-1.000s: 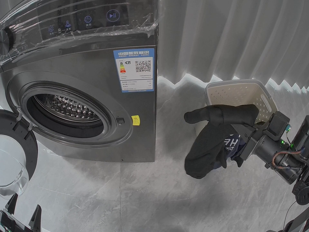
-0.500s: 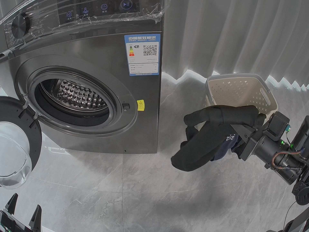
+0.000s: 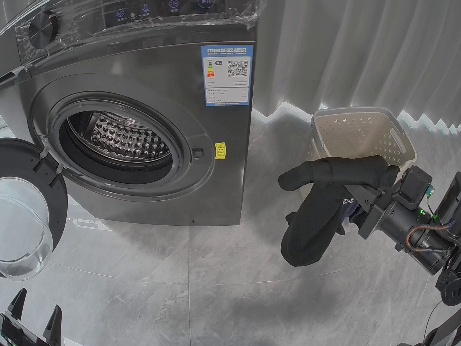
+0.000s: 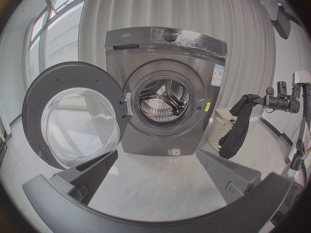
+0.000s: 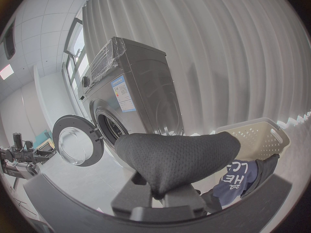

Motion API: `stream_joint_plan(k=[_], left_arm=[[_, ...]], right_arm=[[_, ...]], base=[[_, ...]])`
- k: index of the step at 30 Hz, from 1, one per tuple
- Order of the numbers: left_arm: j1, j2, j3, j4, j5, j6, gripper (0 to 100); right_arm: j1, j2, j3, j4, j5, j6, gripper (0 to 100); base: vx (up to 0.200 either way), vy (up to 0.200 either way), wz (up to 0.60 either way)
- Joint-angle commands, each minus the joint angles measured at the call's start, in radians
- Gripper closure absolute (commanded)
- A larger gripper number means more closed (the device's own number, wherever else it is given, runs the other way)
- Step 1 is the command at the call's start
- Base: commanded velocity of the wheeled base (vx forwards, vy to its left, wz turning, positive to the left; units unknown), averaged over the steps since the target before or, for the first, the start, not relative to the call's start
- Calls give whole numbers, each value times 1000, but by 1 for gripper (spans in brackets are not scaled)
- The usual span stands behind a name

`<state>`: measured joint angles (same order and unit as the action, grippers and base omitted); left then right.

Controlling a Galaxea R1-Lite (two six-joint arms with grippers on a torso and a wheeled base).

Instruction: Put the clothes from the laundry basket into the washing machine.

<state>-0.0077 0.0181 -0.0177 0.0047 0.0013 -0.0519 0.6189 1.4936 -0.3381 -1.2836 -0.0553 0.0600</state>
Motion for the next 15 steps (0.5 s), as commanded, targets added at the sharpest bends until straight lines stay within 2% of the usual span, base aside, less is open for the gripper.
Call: stream_joint_plan(k=[1, 8, 14, 15], left_arm=[[0, -17, 16, 0, 0, 0, 0], [0, -17, 16, 0, 0, 0, 0], [0, -17, 16, 0, 0, 0, 0], [0, -17, 16, 0, 0, 0, 0]], right_arm=[[1, 0, 1, 0, 0, 0, 100], [1, -1, -1, 0, 0, 0, 100], [1, -1, 2, 0, 0, 0, 100], [1, -1, 1, 0, 0, 0, 100]], base=[[0, 200, 0], [0, 200, 0], [0, 0, 0], [-200, 0, 0]])
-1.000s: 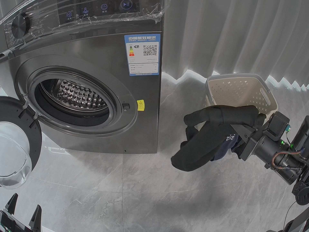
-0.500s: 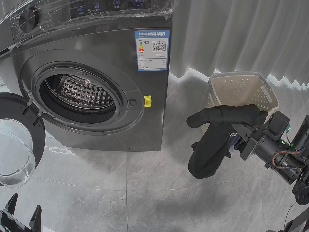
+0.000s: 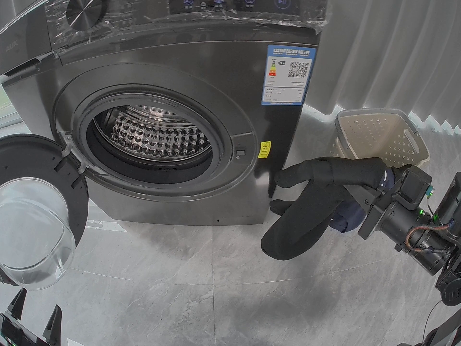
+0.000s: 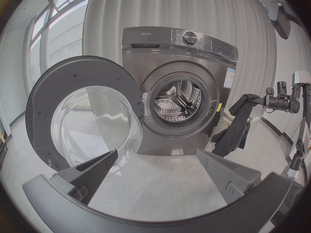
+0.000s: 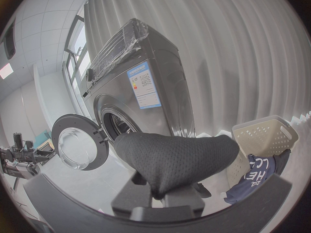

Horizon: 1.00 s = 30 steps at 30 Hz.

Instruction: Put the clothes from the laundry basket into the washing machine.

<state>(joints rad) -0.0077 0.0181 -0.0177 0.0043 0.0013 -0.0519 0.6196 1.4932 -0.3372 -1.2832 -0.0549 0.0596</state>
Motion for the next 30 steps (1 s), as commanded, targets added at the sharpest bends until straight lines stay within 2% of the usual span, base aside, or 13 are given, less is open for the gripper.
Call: stream_joint_plan(k=[1, 5, 14, 30], left_arm=[[0, -17, 16, 0, 0, 0, 0], [0, -17, 16, 0, 0, 0, 0], [0, -17, 16, 0, 0, -2, 0], [0, -17, 16, 0, 0, 0, 0]], right_arm=[[0, -1, 0, -1, 0, 0, 100], [0, 2, 0, -1, 0, 0, 100], [0, 1, 4, -1, 0, 0, 100], [-3, -4, 4, -1, 0, 0, 100]], base=[[-200, 0, 0], [-200, 0, 0], [0, 0, 0], [0, 200, 0]])
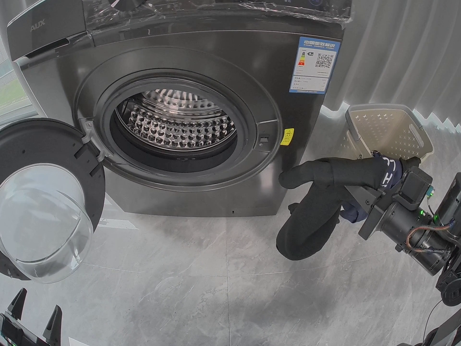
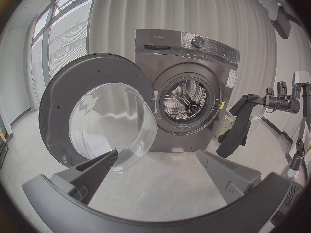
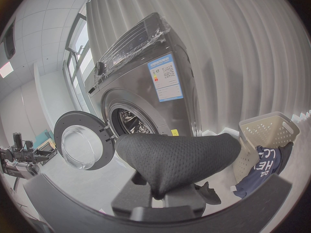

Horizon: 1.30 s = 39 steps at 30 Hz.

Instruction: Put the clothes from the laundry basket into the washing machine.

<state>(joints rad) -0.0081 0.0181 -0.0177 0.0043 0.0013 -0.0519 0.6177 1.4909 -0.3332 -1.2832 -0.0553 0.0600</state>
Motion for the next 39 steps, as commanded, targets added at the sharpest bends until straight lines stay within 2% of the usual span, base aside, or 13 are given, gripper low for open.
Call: stream_joint_plan(k=[1, 8, 25, 39], left_arm=[[0, -17, 16, 0, 0, 0, 0], [0, -17, 16, 0, 0, 0, 0], [0, -17, 16, 0, 0, 0, 0], [0, -17, 16, 0, 0, 1, 0]], right_arm=[[-1, -1, 0, -1, 0, 0, 100], [-7, 0, 2, -1, 2, 0, 100], [-9, 5, 6, -1, 3, 0, 100], [27, 8, 8, -1, -5, 11, 100]], base=[[0, 200, 0], [0, 200, 0], [0, 0, 0], [0, 0, 0]])
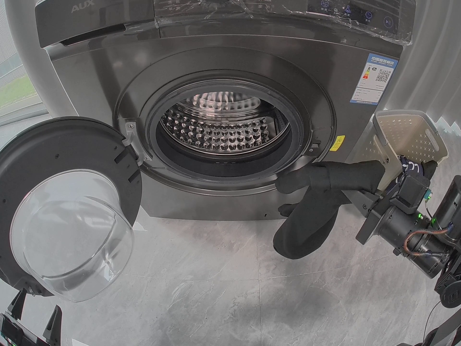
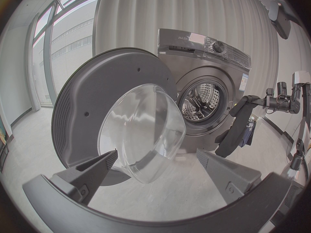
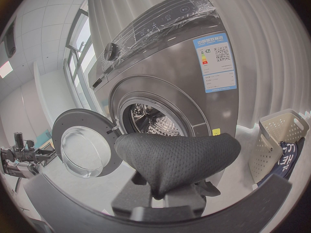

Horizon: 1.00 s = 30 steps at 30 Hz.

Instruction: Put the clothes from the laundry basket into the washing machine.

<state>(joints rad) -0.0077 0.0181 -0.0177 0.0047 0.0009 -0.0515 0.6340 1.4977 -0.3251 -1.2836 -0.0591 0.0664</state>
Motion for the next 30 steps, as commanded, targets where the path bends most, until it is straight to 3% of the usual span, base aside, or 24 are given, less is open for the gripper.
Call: stream_joint_plan(k=[1, 9, 13, 15, 19, 21, 25, 26, 30], left_arm=[[0, -17, 16, 0, 1, 1, 0], [0, -17, 16, 0, 1, -1, 0], [2, -18, 18, -3, 1, 9, 0], [3, -18, 18, -2, -4, 42, 0], [6, -18, 18, -3, -9, 81, 0], [6, -18, 18, -3, -12, 79, 0], [5, -12, 18, -2, -19, 47, 0], [5, -18, 18, -2, -16, 39, 0], [3, -18, 18, -8, -33, 59, 0]], right_arm=[[10, 1, 0, 0, -1, 4, 100], [15, 3, 3, 0, -1, 16, 100], [82, 1, -2, 0, -1, 29, 100], [104, 12, -17, 3, -1, 41, 100], [115, 73, -57, 0, -1, 43, 100], [118, 102, -83, -2, -1, 50, 100], [124, 154, -117, -19, -5, 66, 100], [138, 173, -132, -46, -28, 67, 100], [197, 208, -203, -68, -96, 67, 100]], base=[[0, 0, 0], [0, 0, 0], [0, 0, 0], [0, 0, 0], [0, 0, 0], [0, 0, 0], [0, 0, 0], [0, 0, 0], [0, 0, 0]])
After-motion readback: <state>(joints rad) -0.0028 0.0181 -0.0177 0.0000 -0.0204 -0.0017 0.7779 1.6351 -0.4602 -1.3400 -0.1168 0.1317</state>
